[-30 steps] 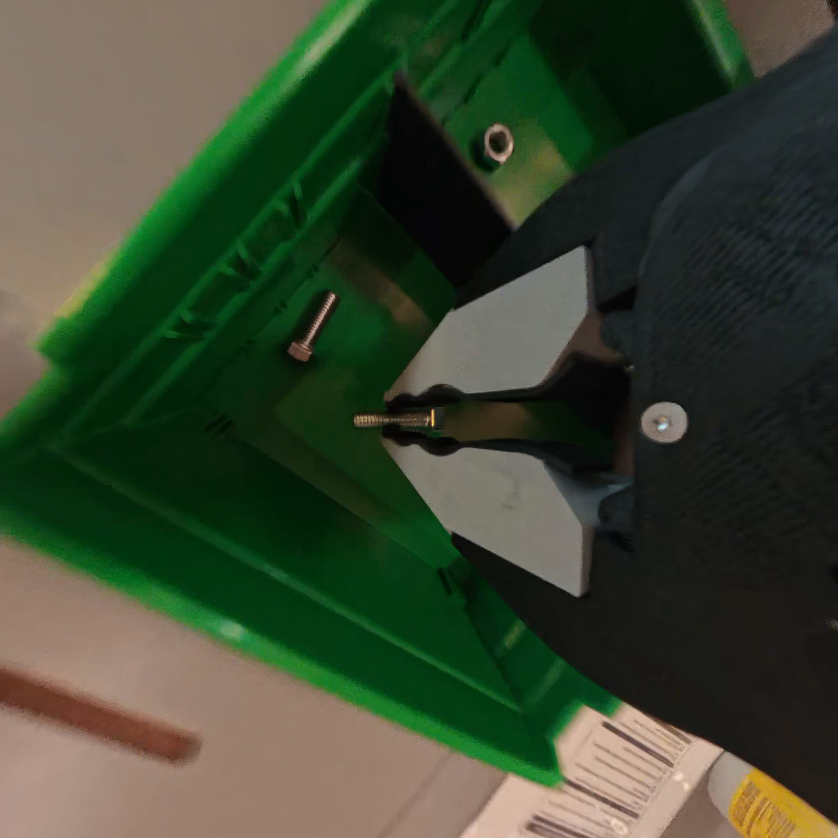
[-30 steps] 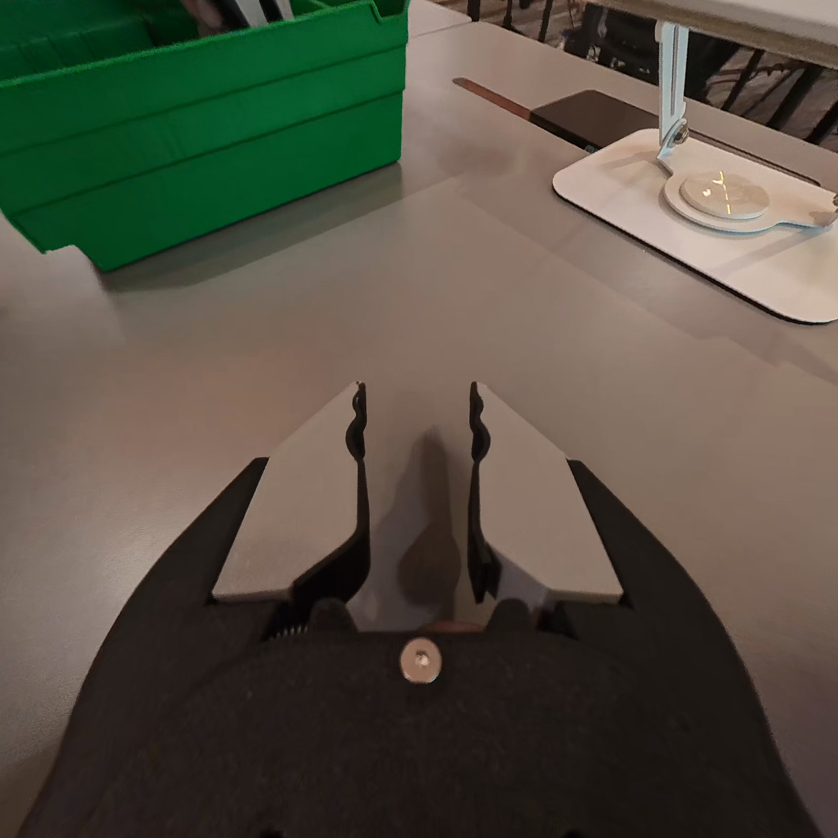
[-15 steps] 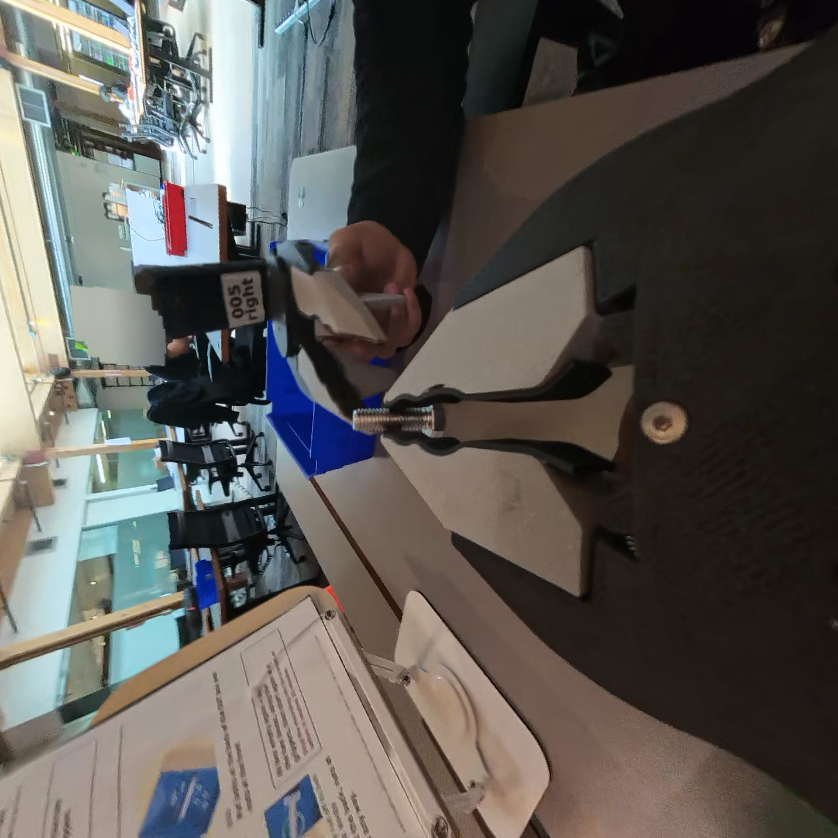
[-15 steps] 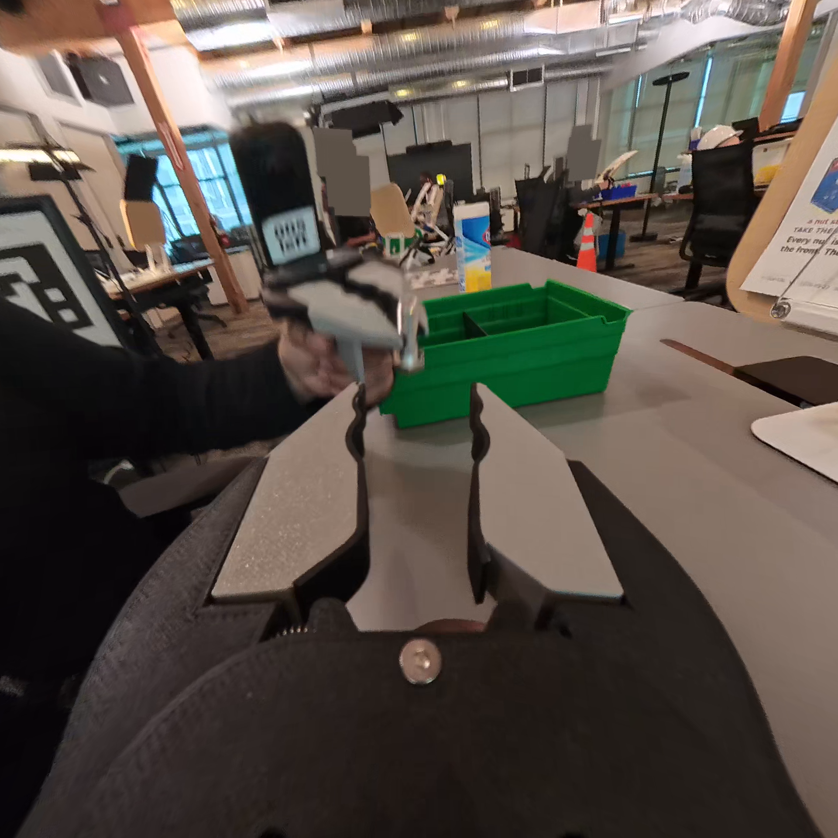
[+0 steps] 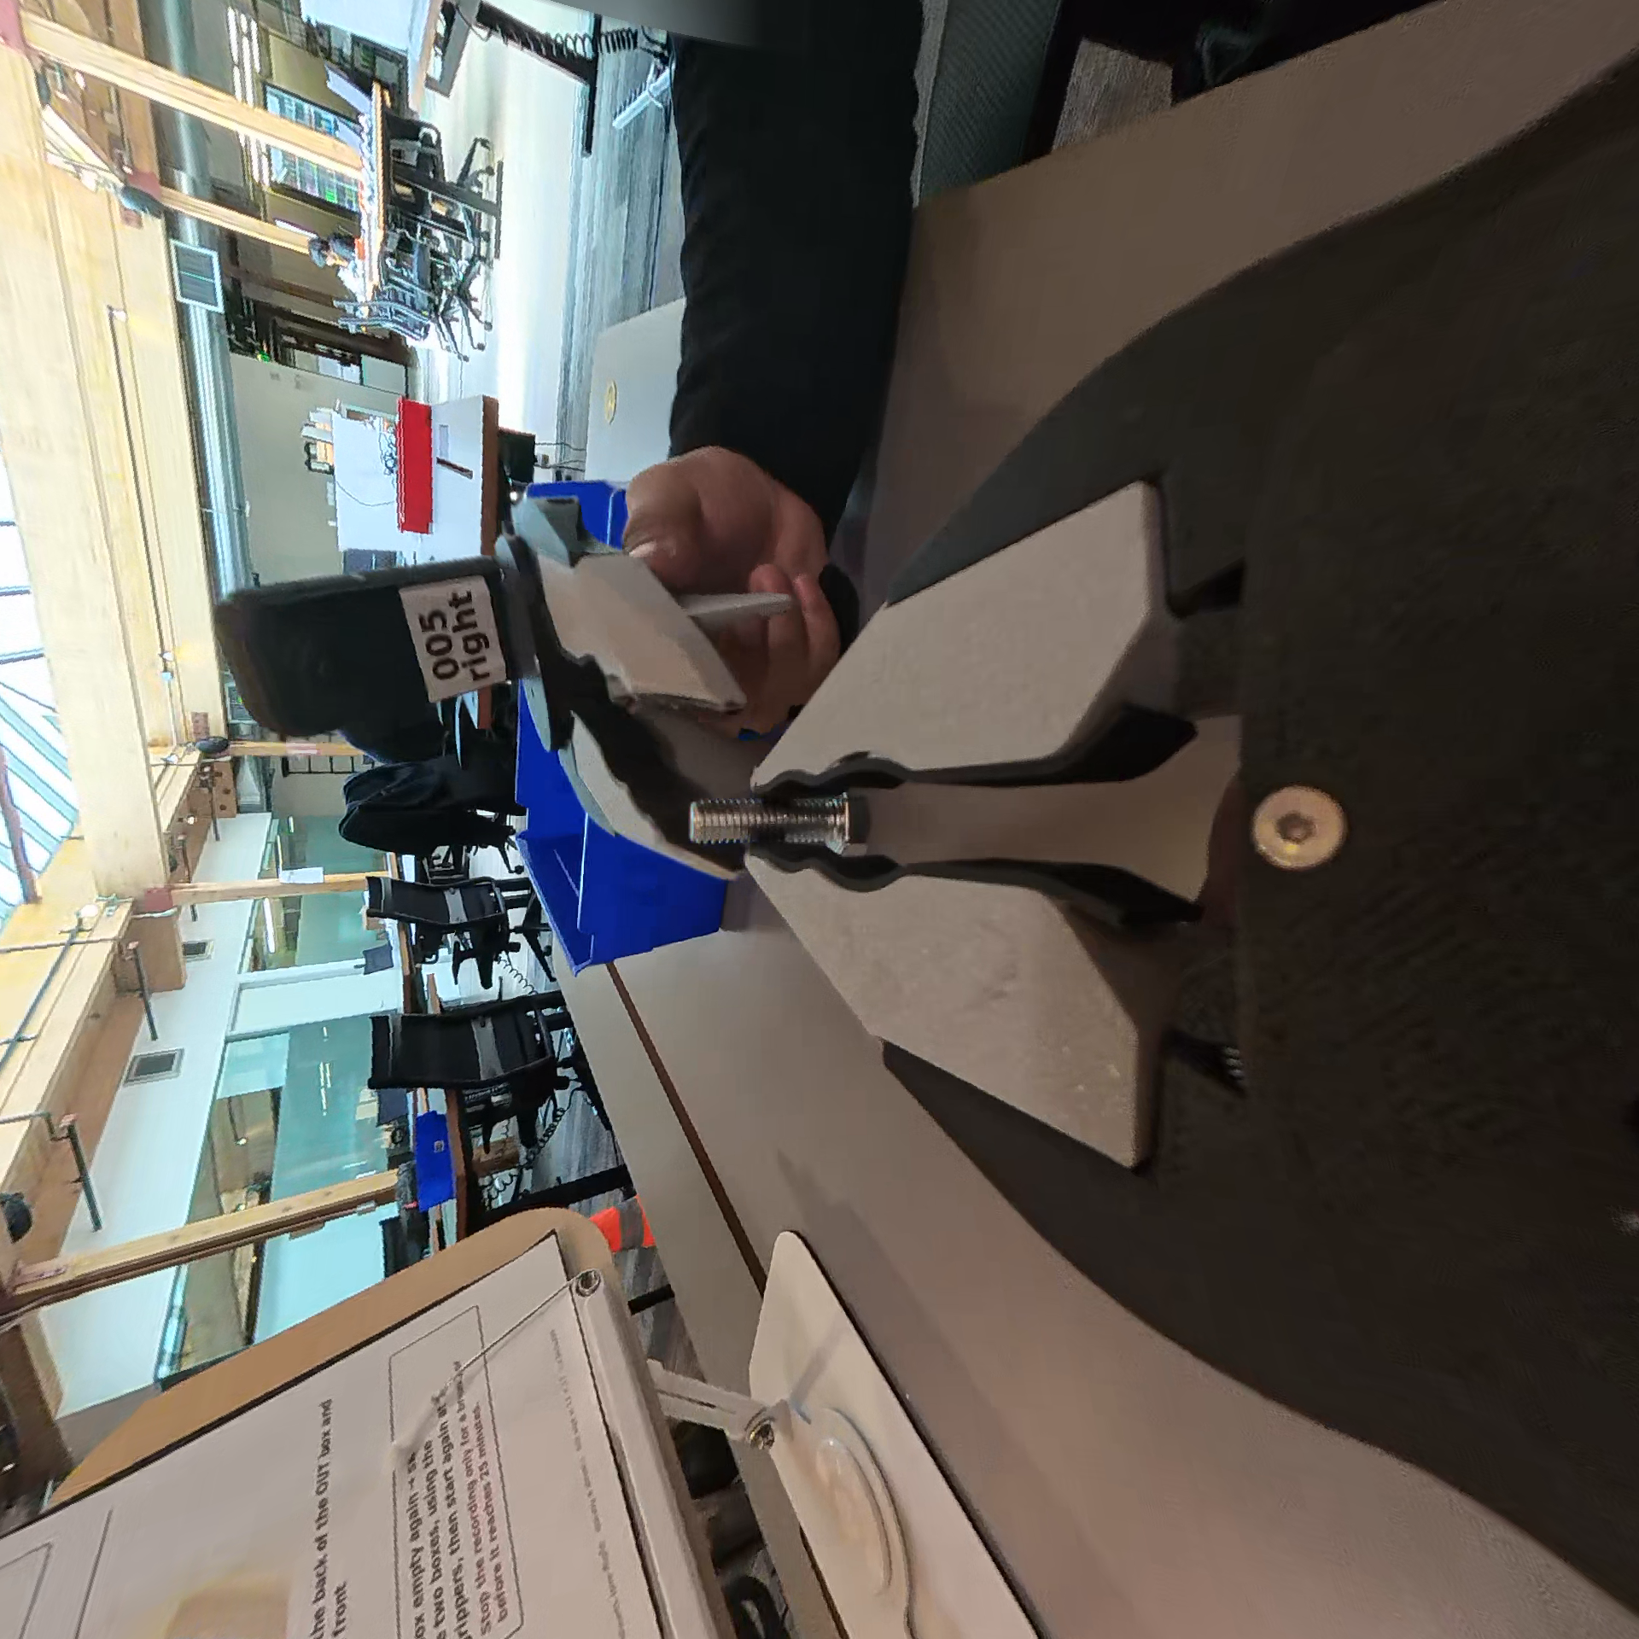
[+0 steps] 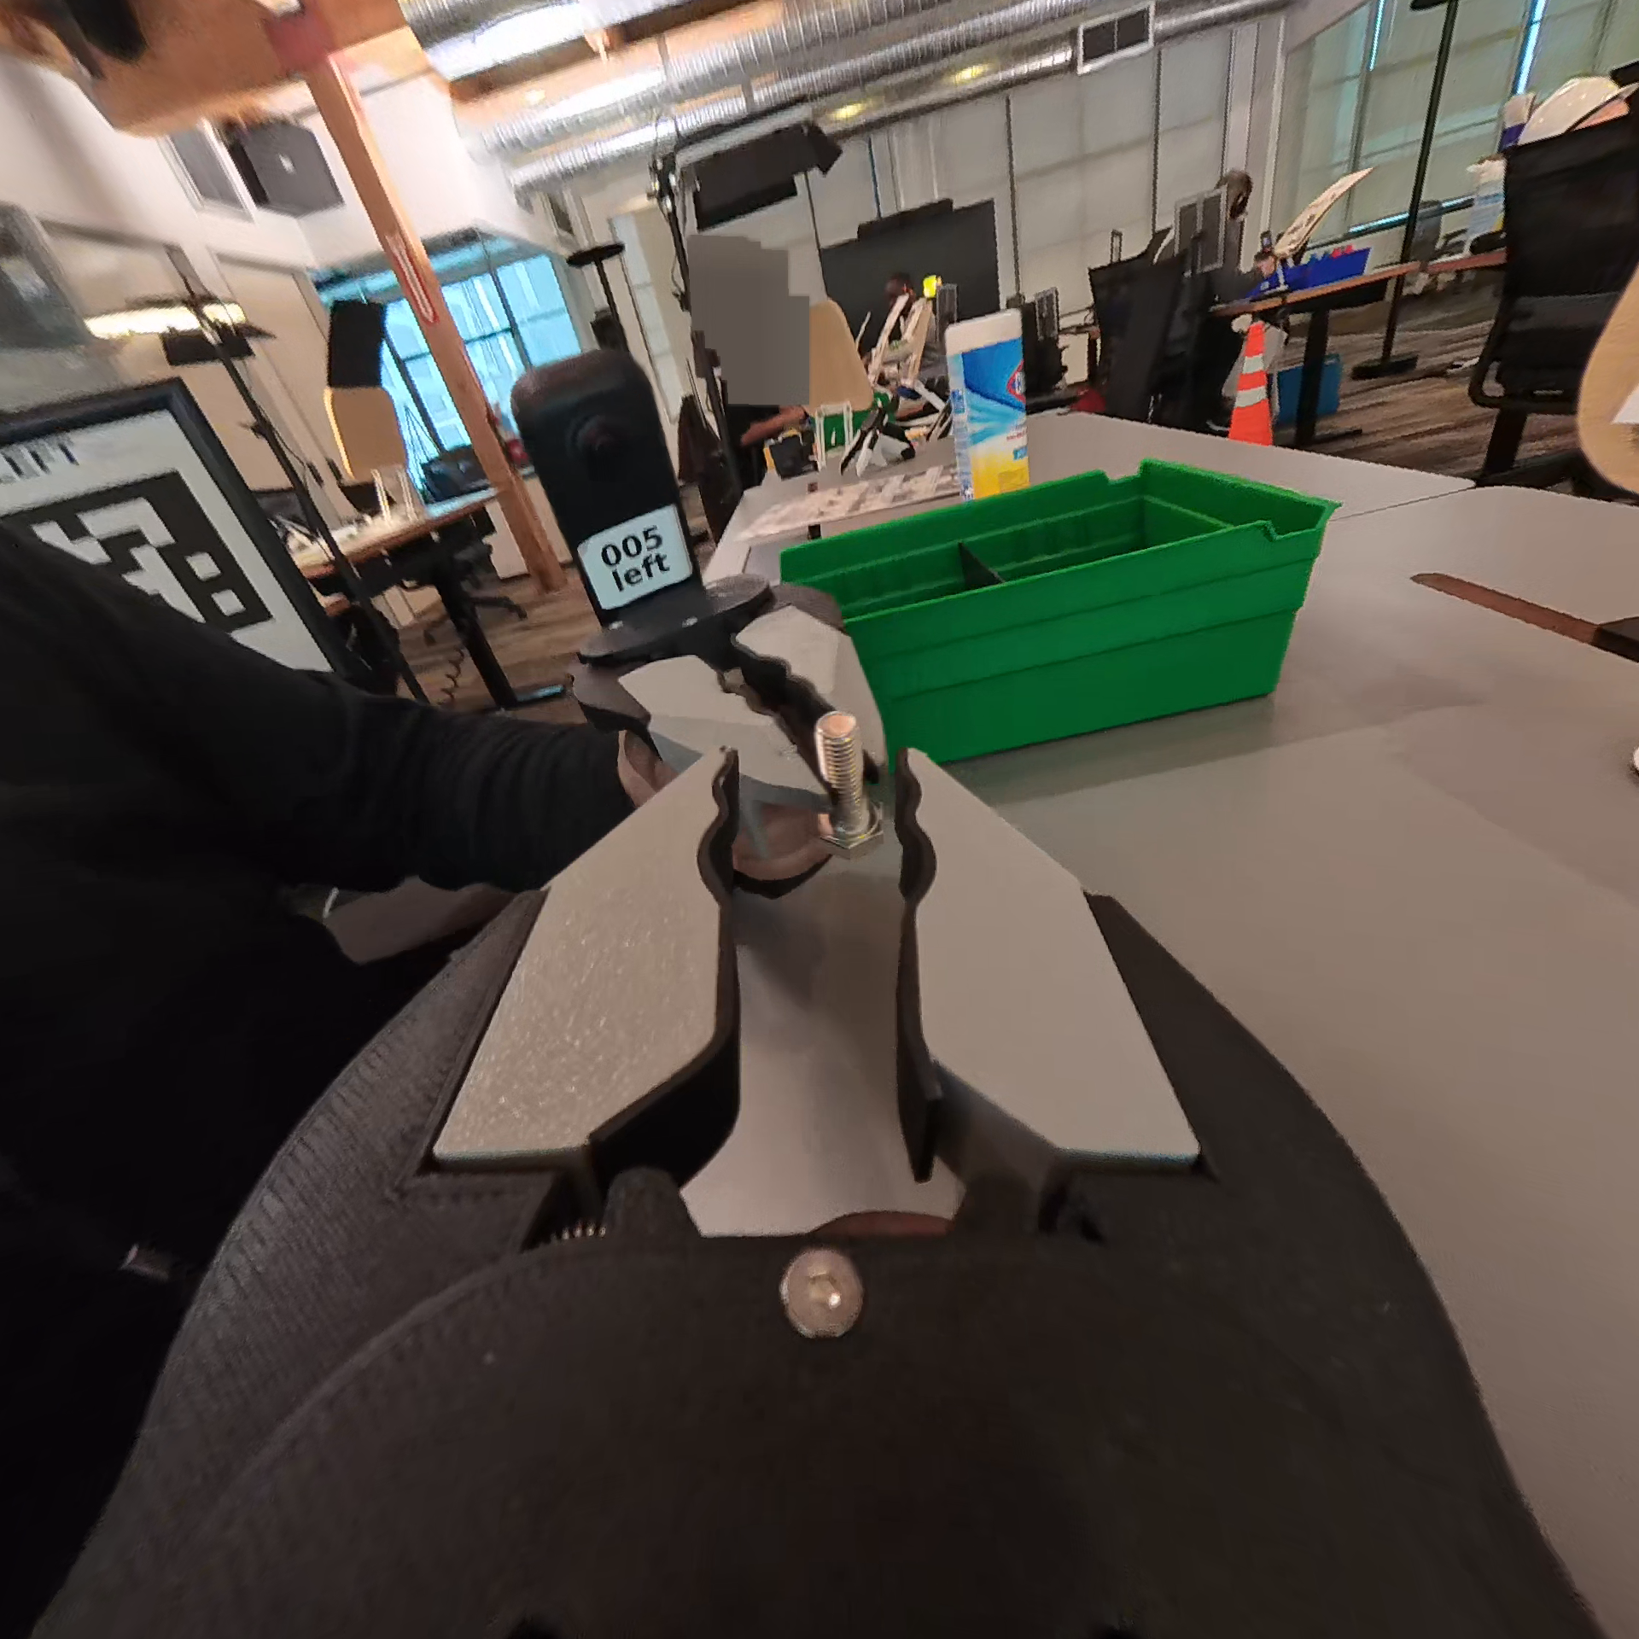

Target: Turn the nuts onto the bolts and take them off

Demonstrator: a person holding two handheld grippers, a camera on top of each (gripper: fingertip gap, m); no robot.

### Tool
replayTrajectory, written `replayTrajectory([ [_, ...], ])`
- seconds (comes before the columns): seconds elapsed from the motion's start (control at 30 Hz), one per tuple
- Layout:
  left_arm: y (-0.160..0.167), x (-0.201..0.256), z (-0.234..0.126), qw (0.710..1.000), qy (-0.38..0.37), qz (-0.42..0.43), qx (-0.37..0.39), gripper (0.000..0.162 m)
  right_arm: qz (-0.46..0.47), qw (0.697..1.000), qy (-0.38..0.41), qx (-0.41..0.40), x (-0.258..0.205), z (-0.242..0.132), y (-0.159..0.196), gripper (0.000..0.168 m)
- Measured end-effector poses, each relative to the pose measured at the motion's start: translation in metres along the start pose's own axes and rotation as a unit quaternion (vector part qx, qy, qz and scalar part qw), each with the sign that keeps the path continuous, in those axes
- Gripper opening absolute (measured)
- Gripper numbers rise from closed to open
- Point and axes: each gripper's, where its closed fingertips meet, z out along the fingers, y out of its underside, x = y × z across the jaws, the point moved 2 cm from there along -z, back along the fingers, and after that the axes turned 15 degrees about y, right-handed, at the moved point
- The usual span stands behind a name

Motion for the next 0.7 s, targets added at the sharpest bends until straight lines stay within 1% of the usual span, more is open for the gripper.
replayTrajectory([
  [0.03,0.001,0.001,0.001,1.000,0.001,-0.003,-0.001,0.007,-0.008,1.000,0.004,-0.004,-0.002,0.003,0.002,0.032],
  [0.1,0.003,0.004,0.003,1.000,0.008,-0.003,-0.005,0.007,-0.019,1.000,0.017,-0.005,-0.002,0.006,0.004,0.025],
  [0.27,0.004,0.003,0.003,1.000,0.003,0.000,-0.005,0.007,-0.010,1.000,0.021,0.000,-0.001,0.007,0.003,0.024],
  [0.33,0.003,0.002,0.003,1.000,0.003,-0.004,0.003,0.007,0.009,1.000,0.010,0.006,-0.001,0.006,0.001,0.025],
  [0.37,0.003,0.002,0.003,1.000,0.005,-0.007,0.006,0.007,0.016,1.000,0.009,0.007,0.000,0.005,0.001,0.023],
  [0.43,0.004,0.004,0.004,1.000,0.010,-0.013,0.011,0.007,0.009,1.000,0.021,0.006,0.004,0.005,0.002,0.013],
  [0.53,0.006,0.002,0.006,1.000,0.000,-0.013,0.009,0.007,-0.002,0.999,0.035,0.000,0.007,0.005,0.004,0.012],
  [0.7,0.011,-0.006,0.005,0.999,-0.009,-0.050,0.012,0.008,-0.033,0.996,0.079,-0.008,0.013,0.007,0.004,0.007],
])
